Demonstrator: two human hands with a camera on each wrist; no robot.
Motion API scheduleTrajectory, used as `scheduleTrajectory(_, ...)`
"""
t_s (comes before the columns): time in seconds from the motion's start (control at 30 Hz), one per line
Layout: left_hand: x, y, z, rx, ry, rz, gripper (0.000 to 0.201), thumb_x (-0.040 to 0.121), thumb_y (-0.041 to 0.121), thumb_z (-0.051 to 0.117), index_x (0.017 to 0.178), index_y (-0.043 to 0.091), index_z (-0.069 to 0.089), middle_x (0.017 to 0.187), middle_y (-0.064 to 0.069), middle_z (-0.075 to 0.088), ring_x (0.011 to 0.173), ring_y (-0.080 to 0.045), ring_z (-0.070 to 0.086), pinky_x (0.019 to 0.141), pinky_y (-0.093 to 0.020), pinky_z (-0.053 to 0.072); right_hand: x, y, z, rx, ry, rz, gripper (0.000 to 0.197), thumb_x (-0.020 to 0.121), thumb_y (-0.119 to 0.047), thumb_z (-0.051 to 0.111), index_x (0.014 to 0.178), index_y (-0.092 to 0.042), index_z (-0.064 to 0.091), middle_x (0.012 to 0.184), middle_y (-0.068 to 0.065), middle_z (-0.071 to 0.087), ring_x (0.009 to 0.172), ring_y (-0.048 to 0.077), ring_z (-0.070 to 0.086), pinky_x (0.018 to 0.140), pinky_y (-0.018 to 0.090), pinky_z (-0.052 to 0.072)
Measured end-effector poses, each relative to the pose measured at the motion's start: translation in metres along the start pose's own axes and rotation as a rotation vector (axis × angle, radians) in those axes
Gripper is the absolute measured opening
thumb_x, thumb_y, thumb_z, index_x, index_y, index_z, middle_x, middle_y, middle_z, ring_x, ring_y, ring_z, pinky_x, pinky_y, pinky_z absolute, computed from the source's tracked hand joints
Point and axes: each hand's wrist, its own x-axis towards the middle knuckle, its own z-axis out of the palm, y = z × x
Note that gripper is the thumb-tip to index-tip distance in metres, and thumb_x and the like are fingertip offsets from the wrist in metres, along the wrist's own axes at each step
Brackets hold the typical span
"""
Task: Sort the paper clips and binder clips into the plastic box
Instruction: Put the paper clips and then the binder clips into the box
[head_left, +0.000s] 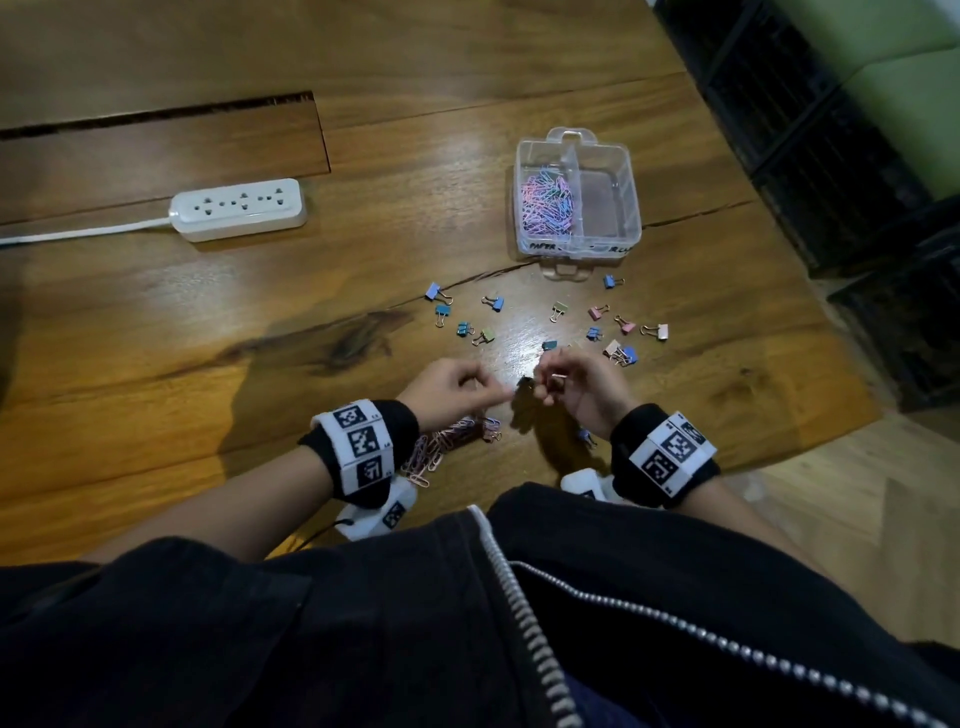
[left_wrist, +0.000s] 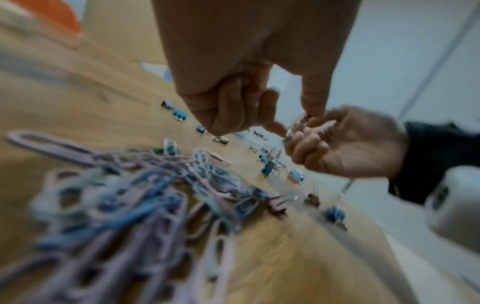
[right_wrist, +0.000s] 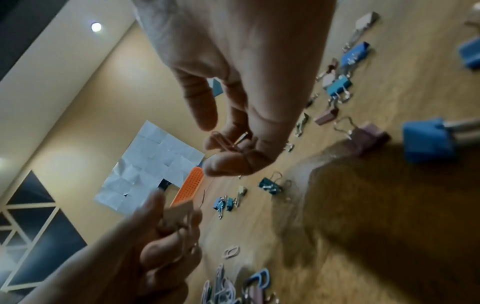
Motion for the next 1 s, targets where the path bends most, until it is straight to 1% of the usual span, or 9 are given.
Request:
scheduleTrajectory(0.1,0.010,0.007,0.001,-0.166,0.079,-0.082,0.026,0.088,0.036,0.055,0.084,0.010,0.058,0.075,0.000,0.055,0.062,-0.009,0.050,0.061,-0.019,0.044,0.000,0.008,0.004,-0.303,0.061,0.000,0.031,0.089,-0.009,0.045,0.058,-0.014,0.044,0.059,0.000,0.040,0.055,0.013,0.037,0.053,0.023,0.030)
scheduleTrajectory(0.17,0.017,0.010,0.002,-0.196,0.121,-0.129,0.037,0.090,0.040,0.051,0.096,0.004,0.059,0.075,-0.001,0.055,0.061,-0.011,0.049,0.059,-0.021,0.043,-0.003,0.013,0.008,-0.613,0.008,-0.004,0.029,0.084,-0.011,0.059,0.059,-0.017,0.046,0.059,-0.002,0.048,0.056,0.009,0.049,0.058,0.020,0.039)
scheduleTrajectory(0.23,0.023,0.014,0.002,-0.165,0.136,-0.135,0.035,0.093,0.039,0.046,0.098,0.007,0.060,0.075,-0.001,0.055,0.062,-0.011,0.049,0.059,-0.023,0.041,-0.005,0.021,0.013,-0.780,-0.076,-0.007,0.028,0.075,-0.013,0.071,0.062,-0.021,0.047,0.063,-0.002,0.055,0.061,0.009,0.056,0.067,0.022,0.047)
scheduleTrajectory(0.37,0.029,0.015,-0.002,-0.045,0.126,-0.120,0.021,0.094,0.031,0.047,0.100,0.013,0.054,0.072,0.001,0.050,0.056,-0.011,0.044,0.049,-0.019,0.039,-0.009,0.033,0.022,-1.107,-0.002,-0.103,0.022,0.072,-0.028,0.074,0.075,-0.021,0.054,0.087,0.001,0.062,0.083,0.017,0.057,0.077,0.032,0.047)
scheduleTrajectory(0.43,0.025,0.011,-0.006,0.136,0.125,-0.081,0.017,0.090,0.025,0.055,0.104,0.017,0.050,0.069,0.009,0.043,0.056,-0.008,0.044,0.044,-0.013,0.038,-0.011,0.036,0.024,-1.166,0.016,-0.157,0.022,0.075,-0.029,0.071,0.089,-0.016,0.060,0.097,0.003,0.062,0.090,0.018,0.056,0.080,0.031,0.046)
scheduleTrajectory(0.5,0.021,0.006,-0.010,0.436,0.082,-0.002,0.024,0.084,0.028,0.062,0.104,0.018,0.052,0.074,0.008,0.049,0.070,-0.015,0.053,0.057,-0.020,0.043,-0.012,0.038,0.025,-1.210,0.004,-0.210,0.021,0.078,-0.026,0.068,0.093,-0.013,0.062,0.100,0.005,0.063,0.093,0.018,0.056,0.080,0.030,0.045)
scheduleTrajectory(0.6,0.017,-0.002,-0.007,0.783,-0.023,0.118,0.035,0.080,0.042,0.064,0.108,0.023,0.056,0.104,0.004,0.062,0.098,-0.017,0.059,0.075,-0.027,0.048,-0.011,0.040,0.022,-1.249,-0.028,-0.240,0.014,0.080,-0.020,0.065,0.089,-0.009,0.064,0.097,0.008,0.064,0.088,0.019,0.056,0.076,0.028,0.045)
scheduleTrajectory(0.73,0.013,-0.004,0.002,0.998,-0.025,0.261,0.035,0.086,0.043,0.055,0.112,0.020,0.055,0.112,0.000,0.058,0.101,-0.017,0.056,0.069,-0.024,0.040,-0.007,0.035,0.013,-1.107,-0.098,-0.145,0.006,0.079,-0.011,0.062,0.075,-0.011,0.058,0.080,0.007,0.062,0.077,0.018,0.057,0.071,0.028,0.045)
scheduleTrajectory(1.0,0.013,-0.008,0.009,1.085,-0.086,0.271,0.029,0.095,0.033,0.040,0.105,0.009,0.055,0.103,-0.005,0.057,0.088,-0.017,0.057,0.072,-0.026,0.050,-0.002,0.014,0.002,-0.132,-0.037,0.042,0.019,0.085,0.000,0.053,0.068,-0.008,0.051,0.068,0.002,0.054,0.055,0.008,0.049,0.049,0.014,0.041)
